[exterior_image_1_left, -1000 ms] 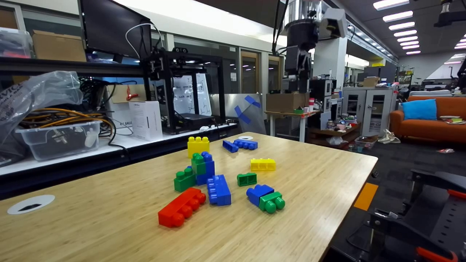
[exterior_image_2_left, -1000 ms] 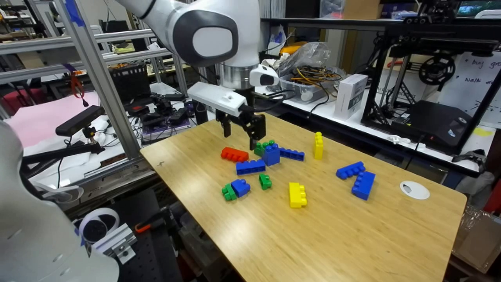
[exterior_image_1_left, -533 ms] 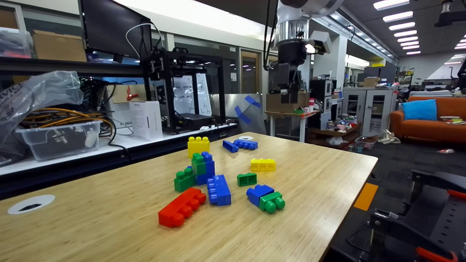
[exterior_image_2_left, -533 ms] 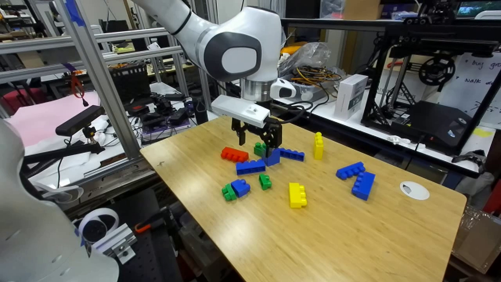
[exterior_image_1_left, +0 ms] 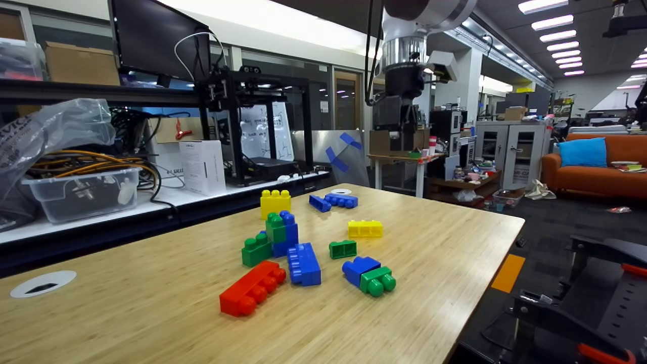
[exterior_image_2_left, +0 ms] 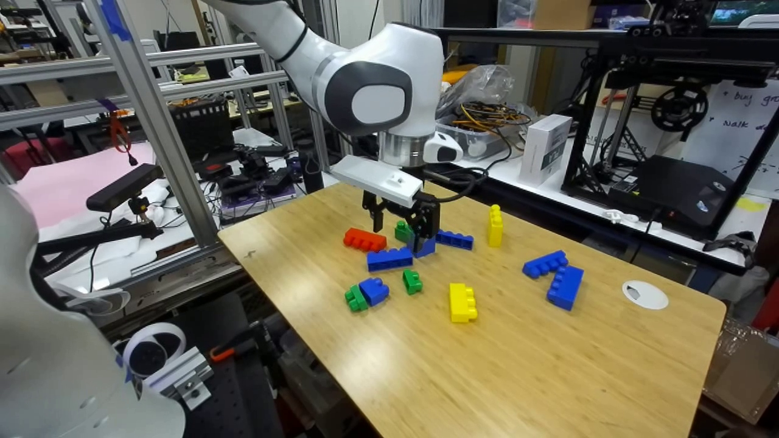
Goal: Pick up the yellow block on the right and place it on top of the stacked blocks
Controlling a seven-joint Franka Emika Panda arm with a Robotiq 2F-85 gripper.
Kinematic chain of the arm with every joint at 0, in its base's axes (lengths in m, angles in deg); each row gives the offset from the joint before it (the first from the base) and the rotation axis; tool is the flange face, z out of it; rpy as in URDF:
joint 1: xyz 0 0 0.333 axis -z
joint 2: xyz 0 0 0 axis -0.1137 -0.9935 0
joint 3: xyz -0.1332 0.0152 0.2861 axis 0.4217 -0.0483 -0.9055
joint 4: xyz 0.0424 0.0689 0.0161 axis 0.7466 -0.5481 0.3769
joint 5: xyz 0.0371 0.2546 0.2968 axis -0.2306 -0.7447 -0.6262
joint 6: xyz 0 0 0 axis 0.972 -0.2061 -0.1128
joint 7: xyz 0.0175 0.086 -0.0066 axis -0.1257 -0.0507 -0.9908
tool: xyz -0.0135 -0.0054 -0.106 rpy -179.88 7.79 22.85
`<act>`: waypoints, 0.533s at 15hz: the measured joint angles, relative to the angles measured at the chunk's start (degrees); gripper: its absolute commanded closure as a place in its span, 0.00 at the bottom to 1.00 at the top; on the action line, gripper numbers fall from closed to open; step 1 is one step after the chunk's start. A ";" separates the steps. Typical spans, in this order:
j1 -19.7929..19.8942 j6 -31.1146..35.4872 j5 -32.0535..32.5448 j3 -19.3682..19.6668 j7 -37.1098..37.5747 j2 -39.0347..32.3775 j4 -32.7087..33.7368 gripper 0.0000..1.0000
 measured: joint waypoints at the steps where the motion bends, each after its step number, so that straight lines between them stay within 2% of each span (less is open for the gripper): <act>1: 0.49 0.04 -0.27 0.00 -0.23 -1.99 1.02 0.00; 8: 4.96 0.18 -0.66 -1.62 -6.16 -15.95 10.96 0.00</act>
